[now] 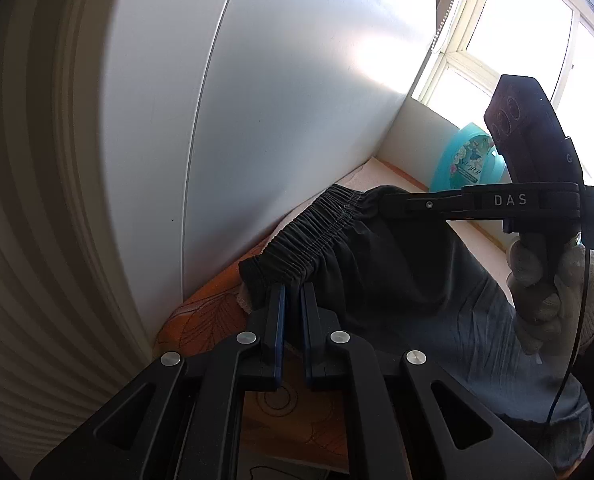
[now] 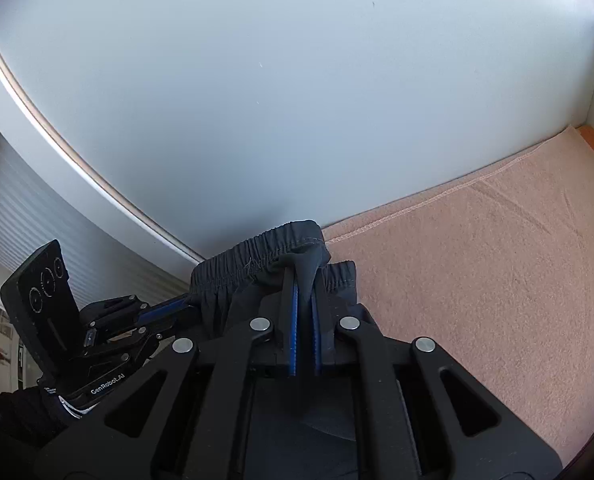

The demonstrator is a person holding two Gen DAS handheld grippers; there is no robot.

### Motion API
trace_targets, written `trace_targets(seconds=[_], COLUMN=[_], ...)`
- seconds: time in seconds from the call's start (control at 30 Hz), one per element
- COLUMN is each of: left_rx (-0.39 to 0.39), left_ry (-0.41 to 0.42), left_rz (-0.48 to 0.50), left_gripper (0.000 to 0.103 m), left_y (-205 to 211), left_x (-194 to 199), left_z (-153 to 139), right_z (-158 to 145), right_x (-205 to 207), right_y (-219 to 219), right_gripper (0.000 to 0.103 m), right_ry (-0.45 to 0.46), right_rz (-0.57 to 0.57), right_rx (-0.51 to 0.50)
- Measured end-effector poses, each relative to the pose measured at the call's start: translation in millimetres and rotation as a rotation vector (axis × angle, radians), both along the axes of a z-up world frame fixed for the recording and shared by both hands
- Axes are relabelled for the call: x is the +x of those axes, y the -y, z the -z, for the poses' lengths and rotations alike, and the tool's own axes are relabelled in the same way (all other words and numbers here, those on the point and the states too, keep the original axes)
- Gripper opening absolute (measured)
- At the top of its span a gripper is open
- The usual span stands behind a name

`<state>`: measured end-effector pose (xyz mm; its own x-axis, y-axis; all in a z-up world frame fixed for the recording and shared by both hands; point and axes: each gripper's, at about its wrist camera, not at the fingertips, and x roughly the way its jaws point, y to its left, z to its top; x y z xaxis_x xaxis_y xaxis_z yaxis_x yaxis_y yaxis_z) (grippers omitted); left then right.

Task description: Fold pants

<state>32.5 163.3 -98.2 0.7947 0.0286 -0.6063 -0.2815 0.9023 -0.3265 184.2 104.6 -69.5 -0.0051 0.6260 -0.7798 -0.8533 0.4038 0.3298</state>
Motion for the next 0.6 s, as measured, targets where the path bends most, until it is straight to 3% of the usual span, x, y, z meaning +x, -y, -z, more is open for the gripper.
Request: trace_targets(seconds=[0.17, 0.33, 0.4, 0.43, 0.47, 0.6], left_rx=[0.024, 0.049, 0.061, 0.059, 0.052, 0.031], left_ry=[-0.047, -0.062, -0.063, -0.063, -0.064, -0.072], left_rz=[-0.002, -0.004, 0.001, 0.004, 0.008, 0.001], left_gripper=[0.006, 0.006, 0.007, 0.007, 0.008, 0.025], left_y=[3, 4, 4, 4, 4, 0], left_x=[8, 10, 10, 11, 11, 7], left_z=[16, 22, 22, 21, 21, 19], right_z=[31, 42, 38, 33, 26, 2], right_x=[7, 3, 3, 4, 6, -2], right_y=[-11, -13, -4, 3, 13, 44], right_gripper=[0.006, 0.008, 0.025, 0.044, 0.056, 0.058], right_ry=[-0.013, 0.000, 0.004, 0.010, 0.016, 0.036], right_rz=[0.046, 0.076, 0.115, 0.140, 0.163, 0.228], right_rx=[-0.045, -0.047, -0.041, -0.027, -0.006, 0.058])
